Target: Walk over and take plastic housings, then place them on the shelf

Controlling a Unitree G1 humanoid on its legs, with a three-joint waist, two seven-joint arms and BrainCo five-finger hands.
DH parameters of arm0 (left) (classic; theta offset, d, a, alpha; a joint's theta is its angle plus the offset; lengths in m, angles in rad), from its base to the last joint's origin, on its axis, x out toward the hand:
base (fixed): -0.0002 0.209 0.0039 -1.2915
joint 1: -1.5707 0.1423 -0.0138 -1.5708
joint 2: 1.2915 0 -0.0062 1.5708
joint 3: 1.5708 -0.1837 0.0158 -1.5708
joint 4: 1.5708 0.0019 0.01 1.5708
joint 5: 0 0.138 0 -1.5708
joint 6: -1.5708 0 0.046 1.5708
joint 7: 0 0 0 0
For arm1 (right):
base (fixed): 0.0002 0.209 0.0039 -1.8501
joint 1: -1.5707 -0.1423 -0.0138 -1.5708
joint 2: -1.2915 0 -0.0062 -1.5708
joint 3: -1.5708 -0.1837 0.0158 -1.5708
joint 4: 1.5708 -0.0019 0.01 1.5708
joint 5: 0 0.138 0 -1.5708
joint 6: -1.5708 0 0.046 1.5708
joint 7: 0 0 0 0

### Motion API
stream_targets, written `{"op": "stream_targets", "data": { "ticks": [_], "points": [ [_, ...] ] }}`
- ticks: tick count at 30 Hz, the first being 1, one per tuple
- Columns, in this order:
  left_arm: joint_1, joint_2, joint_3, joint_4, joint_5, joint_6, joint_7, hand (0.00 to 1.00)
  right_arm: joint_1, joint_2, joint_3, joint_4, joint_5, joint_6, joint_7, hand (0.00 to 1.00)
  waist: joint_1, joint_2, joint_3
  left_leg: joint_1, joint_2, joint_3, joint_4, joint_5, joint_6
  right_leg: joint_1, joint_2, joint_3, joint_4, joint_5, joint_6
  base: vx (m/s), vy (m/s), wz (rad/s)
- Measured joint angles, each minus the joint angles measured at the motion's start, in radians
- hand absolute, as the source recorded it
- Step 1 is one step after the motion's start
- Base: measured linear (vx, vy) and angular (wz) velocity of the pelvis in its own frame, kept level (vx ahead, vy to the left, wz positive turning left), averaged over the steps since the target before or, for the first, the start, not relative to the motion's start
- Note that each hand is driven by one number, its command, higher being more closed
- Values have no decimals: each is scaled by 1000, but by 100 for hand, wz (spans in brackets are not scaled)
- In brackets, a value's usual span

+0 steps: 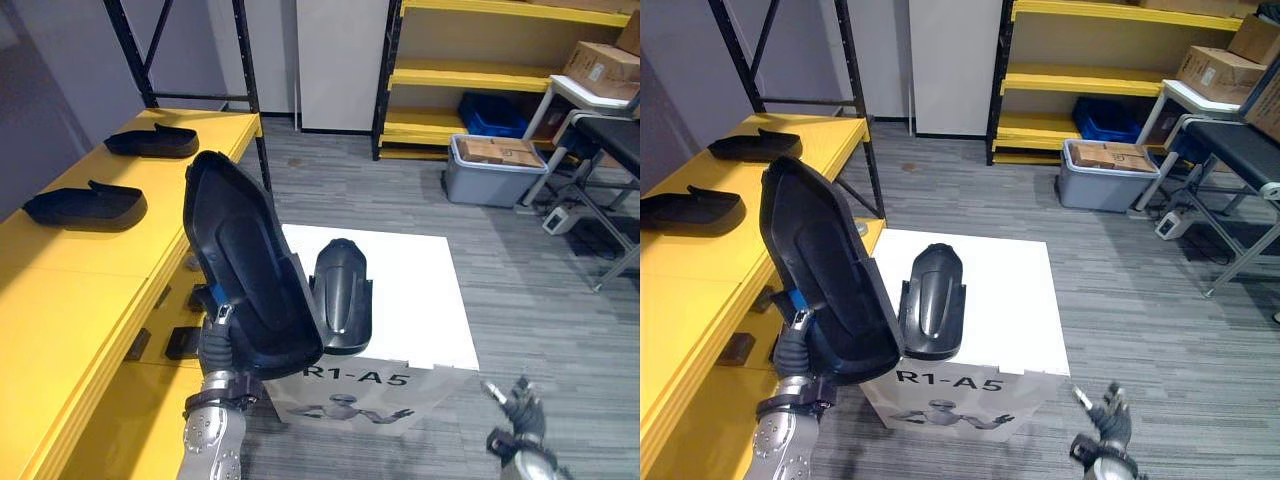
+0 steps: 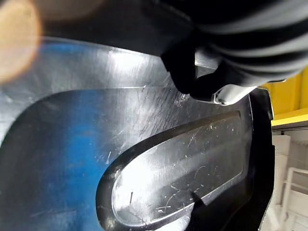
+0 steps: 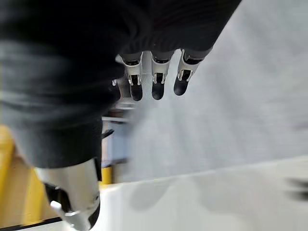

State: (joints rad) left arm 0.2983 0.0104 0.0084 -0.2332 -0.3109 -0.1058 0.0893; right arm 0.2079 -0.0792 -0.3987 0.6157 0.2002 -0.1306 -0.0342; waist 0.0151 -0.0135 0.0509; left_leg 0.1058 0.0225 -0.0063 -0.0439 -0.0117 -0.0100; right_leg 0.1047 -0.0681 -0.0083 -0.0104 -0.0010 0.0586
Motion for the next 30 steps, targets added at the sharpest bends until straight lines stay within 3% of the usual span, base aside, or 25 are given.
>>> {"op": "stream_targets", "data": {
  "ticks": [7, 10, 14, 16, 17, 19, 21, 26, 28, 29, 30],
  "points": [
    [48, -13, 4, -25, 1, 0, -12, 100, 61, 13, 121, 149, -8, 32, 67, 0, 1, 2, 2, -2, -5, -36, 8, 0, 0, 16, -6, -33, 13, -13, 4, -8, -5, 15],
    [55, -15, 4, -34, 2, 0, -11, 100, 57, 17, 197, 229, -23, 45, 86, 0, 14, -4, 9, -11, -19, -85, 18, 0, 0, 17, -16, -82, 57, -47, 5, -9, -27, 49],
    [47, -42, 2, -88, 21, 0, -3, 100, 20, 21, 246, 241, -27, 51, 86, 0, 29, -16, 44, -113, -76, -274, 95, 11, -3, 25, -63, -290, 114, -95, 17, -9, -45, 148],
    [24, -47, 2, -114, 22, -2, 10, 100, -24, 21, 250, 241, -27, 50, 80, 0, 46, -13, 69, -174, -52, -184, 113, -11, 22, 31, -82, -405, 114, -96, 18, -19, -34, 172],
    [3, -48, 1, -113, 22, -3, 14, 100, -45, 16, 250, 244, -27, 49, 76, 0, 50, -18, 86, -206, -23, -72, 144, -16, 29, 37, -93, -456, 114, -96, 18, -24, -30, 145],
    [-20, -56, 0, -105, 22, -6, 21, 100, -95, 2, 249, 246, -32, 49, 65, 0, 53, 13, 94, -273, 85, 241, 253, -23, 39, 74, -103, -586, 115, -103, 29, 28, 17, 171],
    [-21, -55, -6, -88, 22, -7, 22, 100, -100, 0, 256, 238, -43, 48, 64, 0, 51, 9, 94, -270, 73, 313, 255, -23, 38, 113, -143, -680, 126, -113, 45, 136, 94, 153],
    [-22, -45, 0, -54, 22, -9, 22, 100, -128, 20, 263, 249, -58, 52, 69, 0, 64, 5, 93, -288, -34, 257, 292, -60, 82, 152, -228, -748, 148, -110, 56, 199, 201, 67],
    [-23, -52, -12, -52, 25, -3, 19, 100, -136, 17, 262, 256, -77, 56, 69, 0, 59, 5, 93, -277, -53, 226, 333, -95, 96, 147, -283, -743, 288, -110, 56, 234, 237, 56],
    [-26, -49, -29, -51, 40, -2, 14, 100, -131, 16, 262, 254, -91, 61, 69, 0, 52, 2, 96, -255, -67, 194, 346, -114, 108, 124, -330, -721, 433, -94, 26, 264, 213, 88],
    [-37, -38, -62, -43, 43, -1, 14, 100, -115, 19, 263, 252, -92, 67, 68, 0, 39, 5, 98, -226, -72, 142, 349, -132, 113, 45, -343, -555, 627, -93, -36, 259, 182, 98]
  ]
}}
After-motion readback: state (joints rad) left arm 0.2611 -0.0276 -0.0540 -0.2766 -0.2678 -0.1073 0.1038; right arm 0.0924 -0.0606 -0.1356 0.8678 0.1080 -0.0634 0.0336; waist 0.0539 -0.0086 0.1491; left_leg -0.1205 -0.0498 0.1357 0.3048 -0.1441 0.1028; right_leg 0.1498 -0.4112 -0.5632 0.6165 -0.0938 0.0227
